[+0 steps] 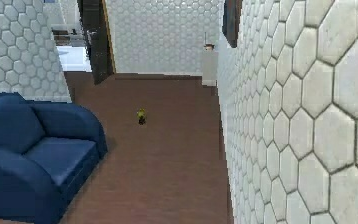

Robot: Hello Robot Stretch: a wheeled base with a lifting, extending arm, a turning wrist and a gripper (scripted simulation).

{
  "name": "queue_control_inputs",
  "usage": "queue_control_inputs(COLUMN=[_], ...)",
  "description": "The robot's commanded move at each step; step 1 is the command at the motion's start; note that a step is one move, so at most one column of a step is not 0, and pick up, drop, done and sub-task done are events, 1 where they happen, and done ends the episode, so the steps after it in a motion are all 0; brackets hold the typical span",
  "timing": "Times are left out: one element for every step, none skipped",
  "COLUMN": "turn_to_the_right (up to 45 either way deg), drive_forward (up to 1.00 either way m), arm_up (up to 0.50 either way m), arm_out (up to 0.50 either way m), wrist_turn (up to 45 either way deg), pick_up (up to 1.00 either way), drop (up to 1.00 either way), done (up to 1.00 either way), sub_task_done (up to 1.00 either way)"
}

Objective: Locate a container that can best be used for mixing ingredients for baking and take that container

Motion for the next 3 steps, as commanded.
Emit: queue_control_inputs(turn_to_the_right=[0.0,3.0,0.0], drive_forward=[0.15,0.0,1.0], arm_up=[0.0,0.0,0.0], arm_out=[0.0,0.0,0.0], wrist_turn=[0.0,0.0,0.0], pick_up=[0.0,0.0,0.0], drop=[0.0,0.0,0.0], done=[0.0,0.0,0.0], sub_task_done=[0.0,0.0,0.0])
